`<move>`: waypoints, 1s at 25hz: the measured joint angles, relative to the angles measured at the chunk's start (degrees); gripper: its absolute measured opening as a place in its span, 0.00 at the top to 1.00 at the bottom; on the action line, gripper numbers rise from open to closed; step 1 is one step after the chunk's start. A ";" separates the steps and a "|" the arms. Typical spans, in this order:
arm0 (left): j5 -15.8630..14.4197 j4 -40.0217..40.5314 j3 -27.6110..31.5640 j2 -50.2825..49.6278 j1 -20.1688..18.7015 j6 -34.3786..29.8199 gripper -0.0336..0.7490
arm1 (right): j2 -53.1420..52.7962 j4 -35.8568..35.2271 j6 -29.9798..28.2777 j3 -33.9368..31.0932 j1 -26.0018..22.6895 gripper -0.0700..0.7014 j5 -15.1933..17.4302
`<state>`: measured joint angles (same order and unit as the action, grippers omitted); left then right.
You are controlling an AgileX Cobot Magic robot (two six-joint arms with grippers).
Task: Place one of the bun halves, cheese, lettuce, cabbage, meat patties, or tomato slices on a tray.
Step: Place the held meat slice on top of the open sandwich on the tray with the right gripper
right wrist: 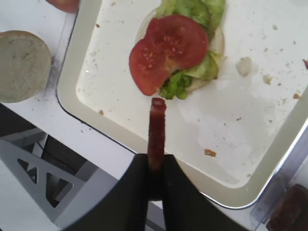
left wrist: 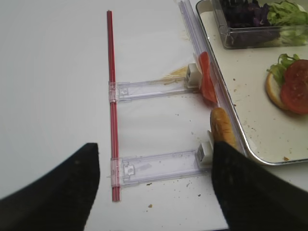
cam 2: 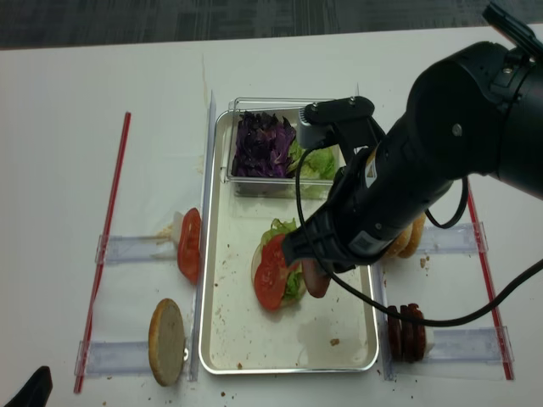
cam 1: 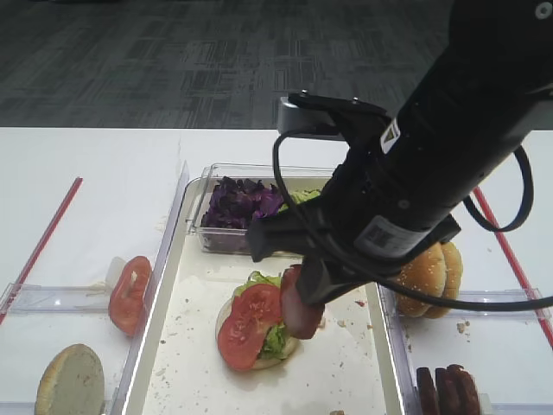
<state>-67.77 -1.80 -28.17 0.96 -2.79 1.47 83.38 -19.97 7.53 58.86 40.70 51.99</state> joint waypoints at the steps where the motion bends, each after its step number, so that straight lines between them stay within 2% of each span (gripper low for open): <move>1: 0.00 0.00 0.00 0.00 0.00 0.00 0.33 | 0.00 -0.68 -0.52 0.00 0.00 0.76 -0.58; 3: 0.00 0.00 0.00 0.00 0.00 0.00 0.33 | 0.00 -1.69 -1.54 0.00 -0.09 0.76 -1.68; 8: 0.00 0.00 0.00 0.00 0.00 0.00 0.33 | 0.00 -6.94 -5.99 0.00 -3.01 0.76 -1.67; 12: 0.00 0.00 0.00 0.00 0.00 0.00 0.33 | 0.00 -14.40 -13.11 0.00 -7.05 0.76 -0.70; 18: 0.00 0.00 0.00 0.00 0.00 0.00 0.33 | 2.93 -29.33 -28.65 0.00 -12.91 0.76 5.00; 25: 0.00 0.00 0.00 0.00 0.00 0.00 0.33 | 9.70 -43.43 -44.70 0.00 -19.42 0.76 14.12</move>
<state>-67.77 -1.80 -28.17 0.96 -2.79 1.47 93.08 -63.40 -37.17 58.86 21.29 66.11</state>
